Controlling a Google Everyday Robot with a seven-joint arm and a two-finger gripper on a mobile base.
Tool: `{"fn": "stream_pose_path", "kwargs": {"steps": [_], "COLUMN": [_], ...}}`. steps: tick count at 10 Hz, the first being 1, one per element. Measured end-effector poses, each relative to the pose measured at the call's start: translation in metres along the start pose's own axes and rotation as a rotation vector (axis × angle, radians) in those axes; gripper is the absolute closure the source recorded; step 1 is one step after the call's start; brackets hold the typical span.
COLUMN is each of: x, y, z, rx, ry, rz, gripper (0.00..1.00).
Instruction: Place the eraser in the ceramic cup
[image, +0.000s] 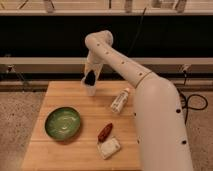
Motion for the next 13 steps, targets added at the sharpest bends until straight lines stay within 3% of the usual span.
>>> {"fn": "stream_pose_path", "kwargs": {"steps": [1, 4, 5, 13], "x": [0.001, 0.003, 0.002, 0.005], "y": [-0.001, -0.002, -0.003, 0.002], "z": [0.004, 0.010, 0.012, 0.010], "rx": [-0.002, -0.003, -0.003, 0.020], "ry": [-0.005, -0.013, -0.016, -0.018], "rz": [0.001, 0.004, 0.003, 0.013], "gripper": [0.56, 0.26, 0.22, 0.20]}}
